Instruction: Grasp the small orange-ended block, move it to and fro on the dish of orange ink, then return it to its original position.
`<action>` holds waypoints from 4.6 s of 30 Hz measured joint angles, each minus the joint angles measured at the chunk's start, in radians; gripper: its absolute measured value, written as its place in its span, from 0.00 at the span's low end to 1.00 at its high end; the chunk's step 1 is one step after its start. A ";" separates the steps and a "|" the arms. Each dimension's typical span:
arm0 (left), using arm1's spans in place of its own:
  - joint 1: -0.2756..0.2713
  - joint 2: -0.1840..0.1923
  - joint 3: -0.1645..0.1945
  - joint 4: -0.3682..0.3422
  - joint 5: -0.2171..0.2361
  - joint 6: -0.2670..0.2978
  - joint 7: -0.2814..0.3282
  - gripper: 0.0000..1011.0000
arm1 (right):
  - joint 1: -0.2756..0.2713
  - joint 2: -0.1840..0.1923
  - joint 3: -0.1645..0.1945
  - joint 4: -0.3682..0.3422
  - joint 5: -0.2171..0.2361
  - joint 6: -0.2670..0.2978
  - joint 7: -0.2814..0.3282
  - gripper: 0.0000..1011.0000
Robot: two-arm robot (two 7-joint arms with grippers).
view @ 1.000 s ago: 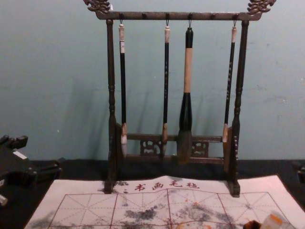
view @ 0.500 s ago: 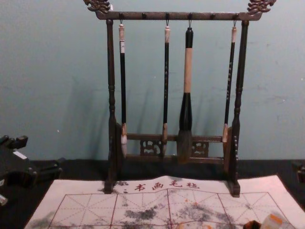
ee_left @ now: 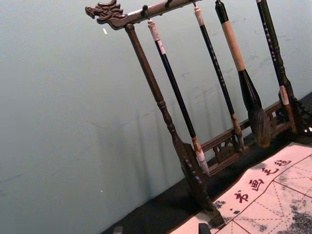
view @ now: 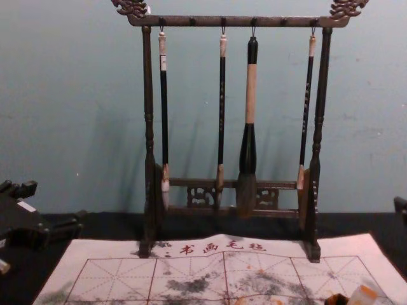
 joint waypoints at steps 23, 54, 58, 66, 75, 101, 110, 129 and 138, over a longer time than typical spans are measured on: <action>0.000 0.000 0.000 0.000 0.000 0.000 0.000 0.99 | -0.199 0.120 0.057 -0.184 0.163 -0.128 0.334 0.99; 0.000 0.000 0.000 0.000 0.000 0.000 0.000 0.99 | -0.121 0.090 0.019 -0.062 0.155 -0.002 0.573 0.99; 0.000 0.000 0.000 0.000 0.000 0.000 0.000 0.99 | -0.096 0.075 0.014 -0.034 0.140 0.008 0.594 0.99; 0.000 0.000 0.000 0.000 0.000 0.000 0.000 0.99 | -0.073 0.052 0.017 -0.006 0.122 0.017 0.614 0.99; 0.000 0.000 0.000 0.000 0.000 0.000 0.000 0.99 | -0.062 0.036 0.025 0.006 0.114 0.029 0.632 0.99; 0.000 0.000 0.000 0.000 0.000 0.000 0.000 0.99 | -0.060 0.033 0.029 0.008 0.119 0.040 0.636 0.94; 0.000 0.000 0.000 0.000 0.000 0.000 0.000 0.99 | -0.061 0.034 0.029 0.007 0.119 0.039 0.635 0.71; 0.000 0.000 0.000 0.000 0.000 0.000 0.000 0.99 | -0.061 0.034 0.029 0.006 0.119 0.038 0.634 0.13; 0.000 0.000 0.000 0.000 0.000 0.000 0.000 0.99 | -0.061 0.034 0.029 0.006 0.119 0.038 0.634 0.08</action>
